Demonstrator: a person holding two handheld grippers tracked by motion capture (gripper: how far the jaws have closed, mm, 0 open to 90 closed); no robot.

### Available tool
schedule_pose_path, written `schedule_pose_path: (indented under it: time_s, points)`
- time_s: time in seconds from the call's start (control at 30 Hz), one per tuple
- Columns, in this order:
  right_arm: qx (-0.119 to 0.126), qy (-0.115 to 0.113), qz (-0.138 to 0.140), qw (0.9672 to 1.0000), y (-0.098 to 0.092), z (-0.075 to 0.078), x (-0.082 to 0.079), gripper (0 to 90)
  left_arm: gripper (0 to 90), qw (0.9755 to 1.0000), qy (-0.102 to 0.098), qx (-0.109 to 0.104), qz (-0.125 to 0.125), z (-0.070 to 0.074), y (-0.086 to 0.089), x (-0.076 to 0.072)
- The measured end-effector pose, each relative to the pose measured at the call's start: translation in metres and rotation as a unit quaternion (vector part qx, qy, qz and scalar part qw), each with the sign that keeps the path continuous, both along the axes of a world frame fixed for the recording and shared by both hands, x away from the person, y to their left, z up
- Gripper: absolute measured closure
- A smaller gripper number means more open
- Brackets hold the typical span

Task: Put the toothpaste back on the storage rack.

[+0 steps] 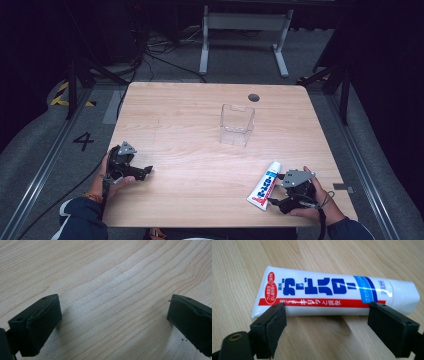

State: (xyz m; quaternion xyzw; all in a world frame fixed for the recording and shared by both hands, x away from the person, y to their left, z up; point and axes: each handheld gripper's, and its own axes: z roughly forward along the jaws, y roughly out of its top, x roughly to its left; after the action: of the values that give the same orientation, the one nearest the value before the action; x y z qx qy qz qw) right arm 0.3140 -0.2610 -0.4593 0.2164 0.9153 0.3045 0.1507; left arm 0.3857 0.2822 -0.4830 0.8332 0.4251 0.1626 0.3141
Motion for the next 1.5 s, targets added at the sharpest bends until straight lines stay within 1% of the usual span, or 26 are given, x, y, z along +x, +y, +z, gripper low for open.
schedule_pose_path:
  time_s: [0.07,0.13,0.2,0.27,0.33,0.37,0.43,0.5,0.6,0.67,0.77,0.8,0.83,0.9,0.93,1.0,1.03,1.07,1.1,1.13,1.17,1.2,1.27,1.33,1.43,1.5]
  points:
    - [-0.001,0.002,0.005,1.0000,0.002,0.004,0.002,17.4,0.0,1.0000,0.000,0.000,-0.001,0.000,0.000,0.000]
    - [-0.015,-0.004,0.010,0.9998,0.004,0.005,0.005,15.3,0.0,1.0000,-0.001,0.000,0.000,0.000,0.000,0.000]
    - [-0.022,-0.002,0.020,0.9996,0.006,0.008,0.010,15.7,0.1,1.0000,0.000,-0.001,-0.001,0.000,0.000,0.000]
    - [-0.038,0.003,0.035,0.9987,0.006,0.011,0.017,15.3,0.1,1.0000,0.000,0.000,-0.001,0.000,0.000,0.000]
    - [-0.048,0.009,0.067,0.9966,0.005,0.013,0.023,14.8,0.1,1.0000,0.000,0.000,0.000,0.000,0.000,0.000]
    - [-0.056,0.009,0.074,0.9956,0.006,0.013,0.026,14.8,0.1,1.0000,0.000,0.000,0.000,0.000,0.000,0.000]
    - [-0.076,0.016,0.101,0.9919,0.010,0.017,0.035,15.4,0.1,1.0000,0.000,0.000,-0.001,0.000,0.000,0.000]
    - [-0.094,0.018,0.114,0.9889,0.015,0.021,0.041,15.5,0.1,1.0000,0.000,0.001,-0.001,0.000,0.000,0.000]
    - [-0.112,0.015,0.132,0.9847,0.025,0.028,0.047,18.4,0.1,1.0000,0.000,0.000,-0.001,0.000,0.000,0.000]
    - [-0.124,0.011,0.133,0.9832,0.029,0.030,0.050,19.4,0.1,1.0000,0.000,0.000,-0.001,0.000,0.000,0.000]
    - [-0.117,0.012,0.139,0.9833,0.032,0.031,0.053,19.7,0.1,1.0000,0.000,-0.001,0.000,0.000,0.000,0.000]
    - [-0.116,0.025,0.151,0.9814,0.036,0.031,0.056,19.8,0.1,1.0000,0.000,0.000,0.000,0.000,0.000,0.000]
    - [-0.121,0.028,0.161,0.9791,0.040,0.030,0.059,18.7,0.1,1.0000,0.000,-0.001,0.000,0.000,0.000,0.000]
    - [-0.135,0.049,0.183,0.9726,0.047,0.030,0.064,17.9,0.1,1.0000,0.000,0.000,0.000,0.000,0.000,0.000]
    - [-0.139,0.057,0.189,0.9703,0.050,0.028,0.068,15.1,0.1,1.0000,0.000,0.000,0.000,0.000,0.000,0.000]
    - [-0.148,0.079,0.202,0.9649,0.053,0.027,0.073,14.7,0.1,1.0000,0.000,0.000,0.000,0.000,0.000,0.000]
    - [-0.161,0.103,0.205,0.9599,0.053,0.028,0.075,15.4,0.1,1.0000,0.001,0.000,0.000,0.000,0.000,0.000]
    - [-0.165,0.110,0.202,0.9592,0.052,0.028,0.075,15.3,0.1,1.0000,0.001,0.000,-0.001,0.000,0.000,0.000]
    - [-0.173,0.118,0.206,0.9560,0.051,0.028,0.075,15.3,0.1,1.0000,0.001,0.000,-0.001,0.000,0.000,0.000]
    - [-0.173,0.118,0.206,0.9560,0.051,0.028,0.075,15.3,0.1,1.0000,0.001,0.000,-0.002,0.000,0.000,0.000]
    - [-0.188,0.129,0.208,0.9513,0.049,0.029,0.073,15.2,0.1,1.0000,0.002,-0.001,-0.001,0.000,0.000,0.000]
    - [-0.197,0.140,0.209,0.9475,0.047,0.028,0.070,15.3,0.1,1.0000,0.001,0.001,0.000,0.000,0.000,0.000]
    - [-0.200,0.139,0.212,0.9463,0.046,0.027,0.067,16.0,0.1,1.0000,0.002,-0.001,-0.001,0.000,0.000,0.000]
    - [-0.191,0.134,0.212,0.9491,0.048,0.024,0.064,15.6,0.1,1.0000,0.001,0.000,0.000,0.000,0.000,0.000]
    - [-0.192,0.131,0.211,0.9493,0.051,0.020,0.063,16.1,0.1,1.0000,0.001,-0.001,-0.001,0.000,0.000,0.000]
    - [-0.203,0.131,0.205,0.9486,0.055,0.015,0.063,18.1,0.1,1.0000,0.000,0.000,0.000,0.000,0.000,0.000]
